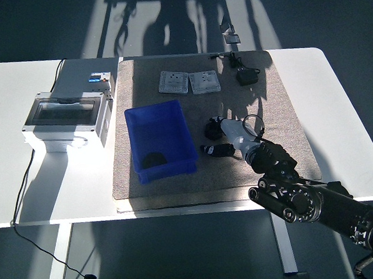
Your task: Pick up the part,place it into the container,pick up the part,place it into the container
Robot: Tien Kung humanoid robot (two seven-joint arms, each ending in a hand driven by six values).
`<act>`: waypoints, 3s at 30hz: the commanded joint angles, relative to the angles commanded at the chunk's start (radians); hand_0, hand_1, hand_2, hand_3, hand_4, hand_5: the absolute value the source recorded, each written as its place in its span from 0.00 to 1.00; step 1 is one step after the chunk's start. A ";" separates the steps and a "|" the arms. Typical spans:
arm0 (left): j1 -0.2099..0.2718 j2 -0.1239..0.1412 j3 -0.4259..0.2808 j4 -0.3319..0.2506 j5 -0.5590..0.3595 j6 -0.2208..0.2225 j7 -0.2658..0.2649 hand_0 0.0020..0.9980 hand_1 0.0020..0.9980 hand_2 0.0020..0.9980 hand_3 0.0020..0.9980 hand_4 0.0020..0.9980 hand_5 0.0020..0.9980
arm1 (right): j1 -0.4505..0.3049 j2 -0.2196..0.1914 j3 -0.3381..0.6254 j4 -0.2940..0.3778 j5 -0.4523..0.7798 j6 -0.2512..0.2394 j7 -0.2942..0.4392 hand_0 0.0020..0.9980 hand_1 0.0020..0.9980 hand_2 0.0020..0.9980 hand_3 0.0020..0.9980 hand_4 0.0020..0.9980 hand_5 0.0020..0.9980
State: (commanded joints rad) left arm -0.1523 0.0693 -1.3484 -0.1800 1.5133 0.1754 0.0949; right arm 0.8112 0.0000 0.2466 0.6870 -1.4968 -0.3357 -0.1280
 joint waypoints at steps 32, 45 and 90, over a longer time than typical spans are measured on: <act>0.007 0.002 -0.005 0.000 -0.002 0.004 -0.009 0.67 0.64 0.68 0.55 0.52 0.49 | -0.035 -0.026 0.149 0.095 -0.125 -0.175 -0.007 0.46 0.30 0.59 0.68 0.37 0.25; 0.011 0.002 -0.013 0.000 -0.001 0.007 -0.008 0.67 0.64 0.68 0.56 0.51 0.51 | -0.080 -0.097 0.243 0.345 -0.314 -0.002 -0.221 0.81 0.87 0.95 1.00 0.93 0.56; 0.008 0.002 -0.022 0.000 0.008 0.004 -0.015 0.67 0.64 0.69 0.56 0.52 0.57 | -0.080 -0.077 0.144 0.310 -0.502 0.021 -0.304 0.68 0.28 0.49 0.61 0.33 0.02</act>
State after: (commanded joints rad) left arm -0.1439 0.0709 -1.3702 -0.1800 1.5217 0.1792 0.0804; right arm 0.7310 -0.0774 0.3908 0.9967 -1.9987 -0.3151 -0.4315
